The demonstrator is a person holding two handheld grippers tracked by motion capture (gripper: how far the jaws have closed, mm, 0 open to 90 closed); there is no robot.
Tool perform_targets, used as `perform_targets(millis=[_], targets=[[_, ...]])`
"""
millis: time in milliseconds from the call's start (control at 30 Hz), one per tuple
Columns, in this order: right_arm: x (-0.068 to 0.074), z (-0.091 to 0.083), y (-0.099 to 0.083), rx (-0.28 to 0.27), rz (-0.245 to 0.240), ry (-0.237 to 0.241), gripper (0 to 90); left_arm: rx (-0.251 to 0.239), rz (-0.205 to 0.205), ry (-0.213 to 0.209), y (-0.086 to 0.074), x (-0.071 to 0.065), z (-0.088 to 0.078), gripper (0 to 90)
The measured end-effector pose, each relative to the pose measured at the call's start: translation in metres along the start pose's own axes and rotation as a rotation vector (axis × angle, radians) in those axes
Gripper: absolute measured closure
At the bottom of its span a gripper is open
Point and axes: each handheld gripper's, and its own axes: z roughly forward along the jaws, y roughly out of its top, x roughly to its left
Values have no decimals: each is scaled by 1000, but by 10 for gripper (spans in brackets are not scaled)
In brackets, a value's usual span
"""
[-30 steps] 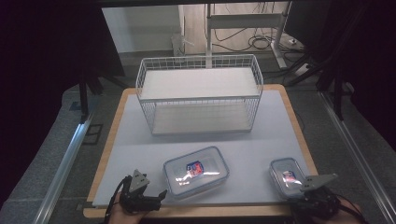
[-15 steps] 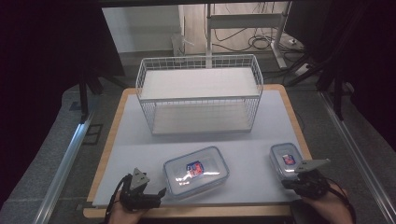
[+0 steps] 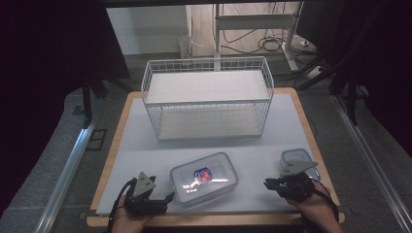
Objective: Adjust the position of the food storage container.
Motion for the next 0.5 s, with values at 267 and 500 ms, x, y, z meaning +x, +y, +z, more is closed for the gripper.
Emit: perform_targets(millis=[267, 500], targets=[[4, 26, 21, -20, -14, 37, 795, 55, -56, -27, -3, -7, 14, 576], [10, 40, 26, -9, -25, 33, 738, 44, -108, -17, 5, 2, 23, 721]])
